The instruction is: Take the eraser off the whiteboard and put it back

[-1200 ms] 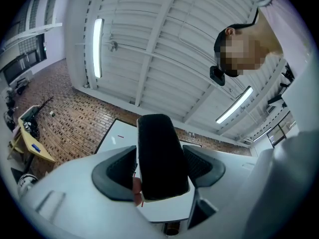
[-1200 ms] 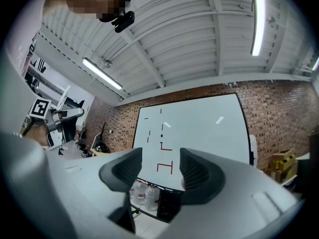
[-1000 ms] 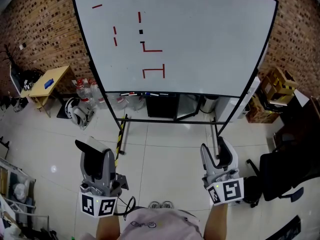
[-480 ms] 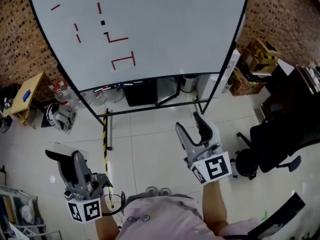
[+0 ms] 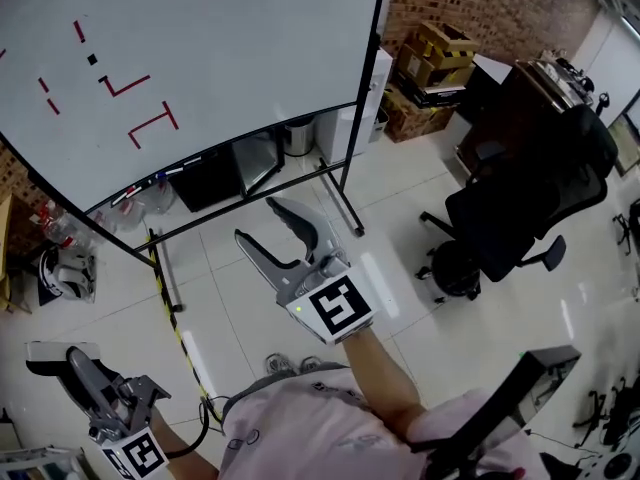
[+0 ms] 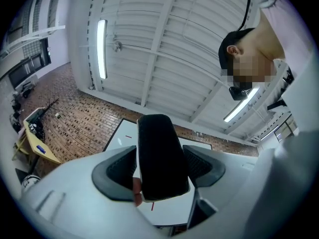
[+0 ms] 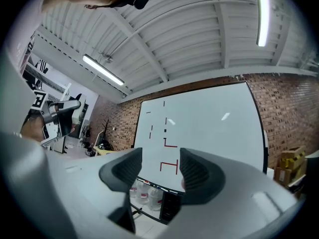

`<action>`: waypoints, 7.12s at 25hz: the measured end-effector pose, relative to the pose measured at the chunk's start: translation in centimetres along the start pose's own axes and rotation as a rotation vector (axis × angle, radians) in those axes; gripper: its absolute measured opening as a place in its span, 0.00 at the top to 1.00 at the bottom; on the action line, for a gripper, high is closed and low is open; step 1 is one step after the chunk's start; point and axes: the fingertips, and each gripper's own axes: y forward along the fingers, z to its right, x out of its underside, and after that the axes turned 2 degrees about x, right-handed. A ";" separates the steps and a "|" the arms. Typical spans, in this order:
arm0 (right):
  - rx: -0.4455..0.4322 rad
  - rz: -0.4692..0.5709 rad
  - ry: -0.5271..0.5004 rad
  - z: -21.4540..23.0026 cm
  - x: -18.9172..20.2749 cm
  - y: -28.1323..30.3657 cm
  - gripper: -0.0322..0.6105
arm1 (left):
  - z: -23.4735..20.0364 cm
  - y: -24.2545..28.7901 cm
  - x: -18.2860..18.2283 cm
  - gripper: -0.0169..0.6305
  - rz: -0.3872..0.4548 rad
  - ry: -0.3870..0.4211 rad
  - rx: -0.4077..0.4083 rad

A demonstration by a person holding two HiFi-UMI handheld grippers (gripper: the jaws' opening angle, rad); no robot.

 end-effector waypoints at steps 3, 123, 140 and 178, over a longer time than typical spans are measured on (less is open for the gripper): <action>0.009 0.007 0.007 -1.3 0.0 2.1 0.59 | -1.8 0.8 -0.1 0.51 -0.005 -0.008 0.023; -0.053 -0.002 0.002 6.4 4.5 20.0 0.61 | -10.6 19.4 15.4 0.51 -0.097 0.216 0.056; 0.036 -0.023 -0.035 0.4 2.3 5.1 0.61 | -5.6 8.1 7.4 0.51 -0.072 0.142 0.116; -0.017 0.080 0.005 5.5 -0.5 -8.3 0.62 | 7.8 -0.1 3.9 0.51 -0.099 0.183 0.047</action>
